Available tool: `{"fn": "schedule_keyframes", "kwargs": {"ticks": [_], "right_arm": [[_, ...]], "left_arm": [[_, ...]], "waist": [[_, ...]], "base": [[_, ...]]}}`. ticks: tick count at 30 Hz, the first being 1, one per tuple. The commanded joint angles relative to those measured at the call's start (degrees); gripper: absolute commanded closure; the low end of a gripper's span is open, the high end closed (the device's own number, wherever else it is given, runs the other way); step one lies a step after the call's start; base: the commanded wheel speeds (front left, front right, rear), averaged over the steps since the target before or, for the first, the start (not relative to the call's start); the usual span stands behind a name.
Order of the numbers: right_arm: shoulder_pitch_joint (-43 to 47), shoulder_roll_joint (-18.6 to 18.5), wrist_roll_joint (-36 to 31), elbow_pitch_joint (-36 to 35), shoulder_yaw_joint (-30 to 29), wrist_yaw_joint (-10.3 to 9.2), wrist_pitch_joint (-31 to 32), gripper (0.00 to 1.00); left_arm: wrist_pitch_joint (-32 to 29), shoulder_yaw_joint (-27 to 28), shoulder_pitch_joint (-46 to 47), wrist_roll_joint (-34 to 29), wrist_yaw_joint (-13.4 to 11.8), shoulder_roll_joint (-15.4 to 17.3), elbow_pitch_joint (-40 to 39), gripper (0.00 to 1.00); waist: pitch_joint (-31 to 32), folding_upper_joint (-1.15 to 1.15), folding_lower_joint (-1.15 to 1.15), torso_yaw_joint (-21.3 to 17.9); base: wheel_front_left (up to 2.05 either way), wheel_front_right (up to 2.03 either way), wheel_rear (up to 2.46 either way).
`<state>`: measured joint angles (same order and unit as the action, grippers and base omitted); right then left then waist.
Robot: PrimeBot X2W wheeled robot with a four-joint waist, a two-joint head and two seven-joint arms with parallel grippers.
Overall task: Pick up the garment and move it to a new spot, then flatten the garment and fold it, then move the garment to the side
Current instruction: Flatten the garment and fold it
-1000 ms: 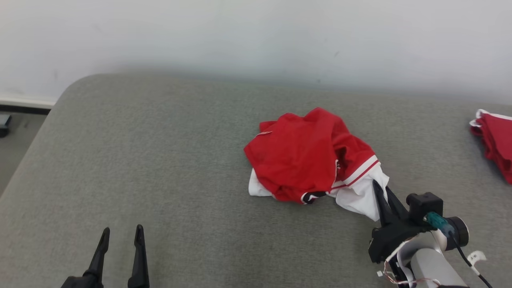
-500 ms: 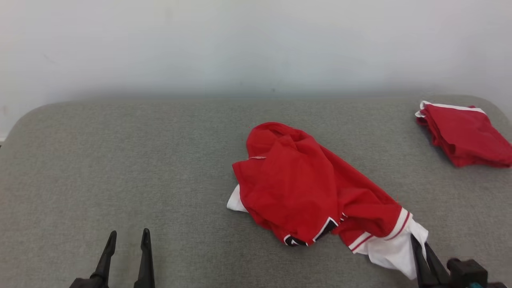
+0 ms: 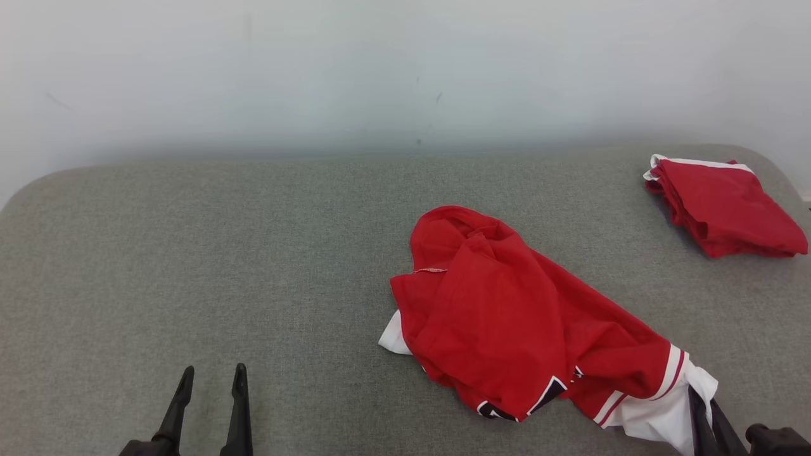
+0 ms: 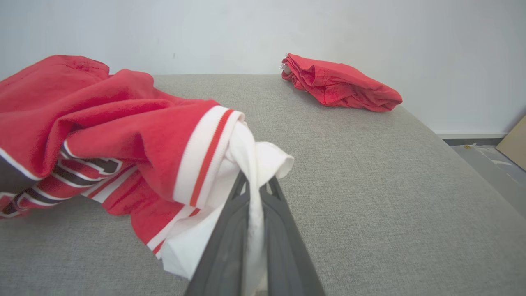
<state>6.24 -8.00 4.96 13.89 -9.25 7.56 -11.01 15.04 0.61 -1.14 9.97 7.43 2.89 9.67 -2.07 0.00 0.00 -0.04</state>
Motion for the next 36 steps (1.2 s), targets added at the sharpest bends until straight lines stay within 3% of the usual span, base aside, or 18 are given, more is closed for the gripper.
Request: {"fn": "schedule_keyframes", "kwargs": {"ticks": [1, 2, 15, 20, 28, 36], "right_arm": [[-1.15, -0.18, -0.38, 0.43, -0.07, -0.12, 0.16, 0.2], [-1.65, -0.13, -0.44, 0.46, -0.19, -0.12, -0.1, 0.0], [-3.97, 1.95, -1.83, -3.14, -0.66, -0.12, -3.29, 0.0], [-5.16, 3.24, -1.49, -2.95, 0.98, -0.12, -3.9, 0.0], [-7.56, 4.57, -0.46, -1.75, 3.21, -0.12, -4.19, 0.0], [-8.28, 5.03, 0.19, -2.3, 3.93, -0.12, -4.19, 0.0]], "left_arm": [[0.19, -0.37, -0.29, -0.36, 0.06, -0.03, 0.18, 0.0], [0.2, -0.51, -0.21, -0.33, 0.07, -0.03, 0.24, 0.0], [0.19, -1.97, -0.14, 0.27, 0.02, -0.05, 0.42, 0.0], [0.19, -7.17, 2.33, 0.91, 0.02, 0.63, 1.52, 0.0], [0.19, -20.2, 9.76, 4.38, 0.01, 3.23, 6.17, 0.0], [0.19, -26.45, 15.4, 7.78, 0.01, 5.01, 12.25, 0.0]], "waist": [[0.2, 0.0, 0.0, 0.24], [0.24, 0.0, 0.0, 0.32], [0.68, 0.0, 0.0, -0.17], [0.0, 0.0, 0.0, -1.71], [-1.98, 0.0, 0.0, -6.49], [-3.15, 0.0, 0.0, -10.94]], "base": [[0.0, 0.0, 0.0], [0.0, 0.0, 0.0], [0.0, 0.0, 0.0], [0.0, 0.0, 0.0], [0.0, 0.0, 0.0], [0.0, 0.0, 0.0]]}}
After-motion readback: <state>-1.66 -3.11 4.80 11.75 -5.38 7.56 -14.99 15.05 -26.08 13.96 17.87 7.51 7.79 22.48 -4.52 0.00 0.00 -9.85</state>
